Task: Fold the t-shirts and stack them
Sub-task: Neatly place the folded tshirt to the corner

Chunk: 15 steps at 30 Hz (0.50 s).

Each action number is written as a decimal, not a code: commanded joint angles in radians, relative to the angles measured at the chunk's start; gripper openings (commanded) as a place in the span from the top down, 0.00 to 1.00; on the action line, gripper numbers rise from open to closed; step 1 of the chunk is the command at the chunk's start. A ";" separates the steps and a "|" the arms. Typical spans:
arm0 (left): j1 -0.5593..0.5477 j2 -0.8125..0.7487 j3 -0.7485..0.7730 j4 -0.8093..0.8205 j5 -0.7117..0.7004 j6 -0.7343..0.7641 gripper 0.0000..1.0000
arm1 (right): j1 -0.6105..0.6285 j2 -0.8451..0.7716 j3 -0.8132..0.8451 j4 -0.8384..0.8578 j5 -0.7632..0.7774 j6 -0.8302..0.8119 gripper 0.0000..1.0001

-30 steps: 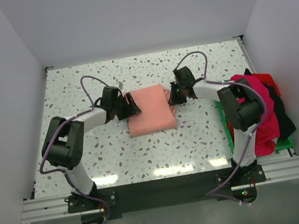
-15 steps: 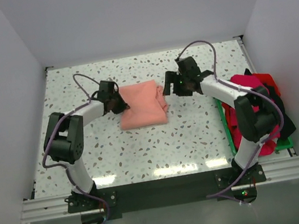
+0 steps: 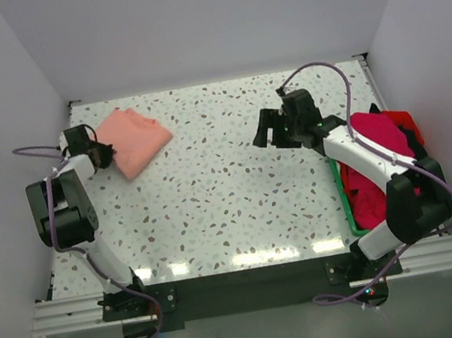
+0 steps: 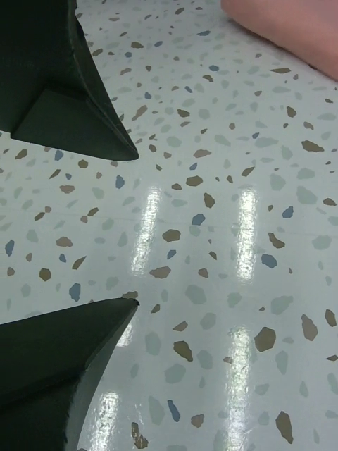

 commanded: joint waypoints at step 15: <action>0.028 -0.144 -0.207 0.237 -0.121 -0.160 0.36 | 0.023 -0.064 -0.038 0.019 -0.065 -0.044 0.18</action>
